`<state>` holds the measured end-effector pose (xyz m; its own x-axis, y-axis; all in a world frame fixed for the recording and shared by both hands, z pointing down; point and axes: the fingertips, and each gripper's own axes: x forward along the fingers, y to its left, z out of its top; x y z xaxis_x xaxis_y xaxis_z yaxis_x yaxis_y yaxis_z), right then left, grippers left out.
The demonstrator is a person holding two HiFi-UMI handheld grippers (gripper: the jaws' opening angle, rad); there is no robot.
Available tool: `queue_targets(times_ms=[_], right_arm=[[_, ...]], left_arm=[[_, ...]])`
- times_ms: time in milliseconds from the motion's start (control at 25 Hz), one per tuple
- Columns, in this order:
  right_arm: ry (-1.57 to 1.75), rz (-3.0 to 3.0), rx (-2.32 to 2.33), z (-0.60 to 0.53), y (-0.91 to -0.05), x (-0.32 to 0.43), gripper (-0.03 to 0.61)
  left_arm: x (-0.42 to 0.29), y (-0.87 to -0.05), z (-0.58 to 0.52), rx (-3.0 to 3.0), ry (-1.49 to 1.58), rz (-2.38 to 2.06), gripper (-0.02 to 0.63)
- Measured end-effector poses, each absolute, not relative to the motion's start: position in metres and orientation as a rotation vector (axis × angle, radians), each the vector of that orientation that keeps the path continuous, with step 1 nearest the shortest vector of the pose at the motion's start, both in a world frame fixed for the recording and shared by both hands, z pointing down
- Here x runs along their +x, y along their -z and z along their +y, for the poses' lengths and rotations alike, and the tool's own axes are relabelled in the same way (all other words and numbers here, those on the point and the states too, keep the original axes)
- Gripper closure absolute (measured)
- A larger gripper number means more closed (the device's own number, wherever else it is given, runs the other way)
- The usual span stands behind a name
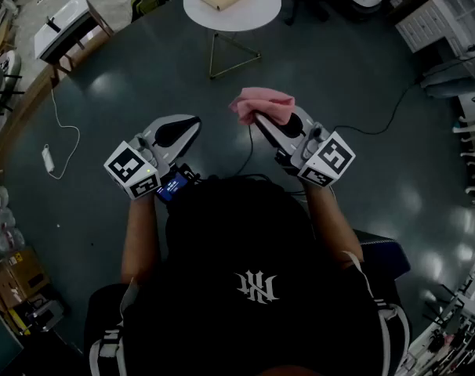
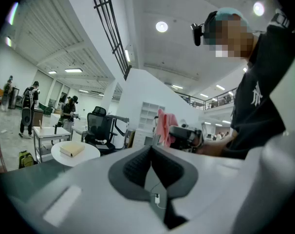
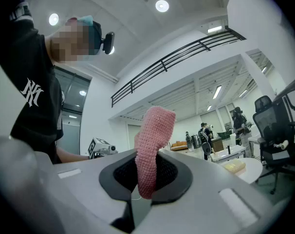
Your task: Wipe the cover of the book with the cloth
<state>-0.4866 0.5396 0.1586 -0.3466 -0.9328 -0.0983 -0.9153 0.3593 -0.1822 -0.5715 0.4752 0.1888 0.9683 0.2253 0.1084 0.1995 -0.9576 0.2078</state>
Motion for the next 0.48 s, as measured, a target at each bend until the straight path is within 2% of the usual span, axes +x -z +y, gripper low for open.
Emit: queue_targets(times_ms=[480], right_arm=[[0.104, 2.433, -1.712, 0.582, -0.157, -0.447, 0.548]], left_arm=[[-0.524, -0.181, 0.517, 2.934, -0.205, 0.342, 0.611]])
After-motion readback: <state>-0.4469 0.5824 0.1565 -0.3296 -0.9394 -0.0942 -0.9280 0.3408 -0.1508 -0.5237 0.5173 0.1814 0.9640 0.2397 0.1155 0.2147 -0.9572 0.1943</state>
